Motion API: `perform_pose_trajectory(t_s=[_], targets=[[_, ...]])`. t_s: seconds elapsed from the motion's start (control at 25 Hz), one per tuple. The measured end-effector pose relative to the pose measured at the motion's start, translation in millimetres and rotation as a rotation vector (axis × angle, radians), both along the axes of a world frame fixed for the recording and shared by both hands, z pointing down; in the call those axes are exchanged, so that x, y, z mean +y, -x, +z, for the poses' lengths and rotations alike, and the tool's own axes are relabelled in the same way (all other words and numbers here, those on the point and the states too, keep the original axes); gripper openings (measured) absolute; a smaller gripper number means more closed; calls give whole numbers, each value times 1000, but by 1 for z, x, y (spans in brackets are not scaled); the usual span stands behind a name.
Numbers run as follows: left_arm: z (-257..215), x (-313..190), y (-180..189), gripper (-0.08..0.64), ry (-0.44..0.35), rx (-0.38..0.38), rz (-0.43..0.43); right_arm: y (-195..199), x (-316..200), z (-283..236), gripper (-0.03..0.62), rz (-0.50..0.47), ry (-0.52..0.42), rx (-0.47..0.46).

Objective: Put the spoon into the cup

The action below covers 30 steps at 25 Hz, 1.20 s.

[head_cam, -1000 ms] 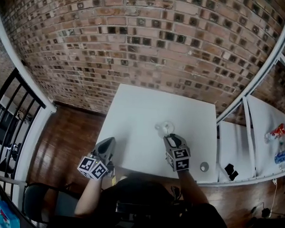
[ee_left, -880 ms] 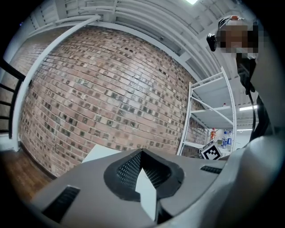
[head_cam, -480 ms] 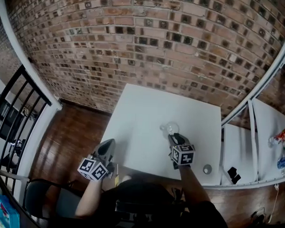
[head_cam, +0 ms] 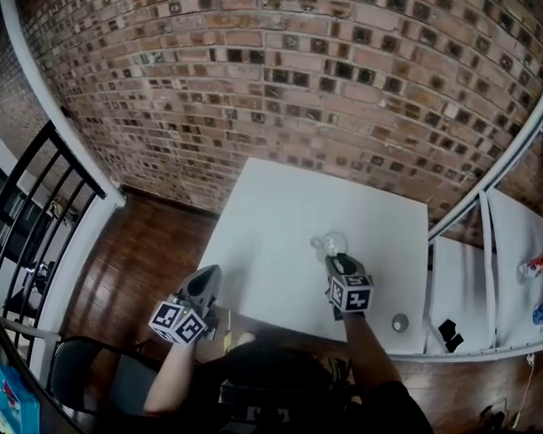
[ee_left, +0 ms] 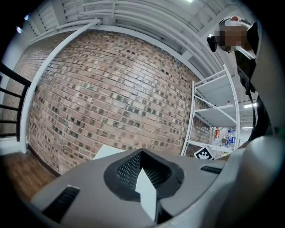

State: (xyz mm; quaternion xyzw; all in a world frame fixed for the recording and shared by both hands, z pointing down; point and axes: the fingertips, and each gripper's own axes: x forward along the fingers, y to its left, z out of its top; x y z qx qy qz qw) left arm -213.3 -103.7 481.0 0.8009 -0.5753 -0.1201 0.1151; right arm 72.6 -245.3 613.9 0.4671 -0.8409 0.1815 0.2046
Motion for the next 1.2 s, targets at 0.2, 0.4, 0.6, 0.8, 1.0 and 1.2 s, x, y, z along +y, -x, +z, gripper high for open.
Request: perform_pose_trajectory(t_s=[0.2, 0.4, 0.6, 0.8, 1.0, 1.2], targets=[[0, -2, 0, 5, 7, 2, 14, -6, 5, -9, 178, 12, -37, -11], [0, -13, -15, 5, 5, 4, 64, -20, 14, -27, 178, 45, -84, -33], [-1, -28, -40, 5, -1, 5, 146, -47, 26, -44, 178, 115, -129, -52], [-8, -46, -70, 4, -19, 1, 235, -89, 41, -73, 141, 236, -197, -108], [-11, -52, -95, 5, -32, 5, 293, -145, 80, -81, 5, 398, -217, -130], [-3, -51, -101, 5, -14, 7, 310, -173, 101, -73, 5, 451, -215, -122]])
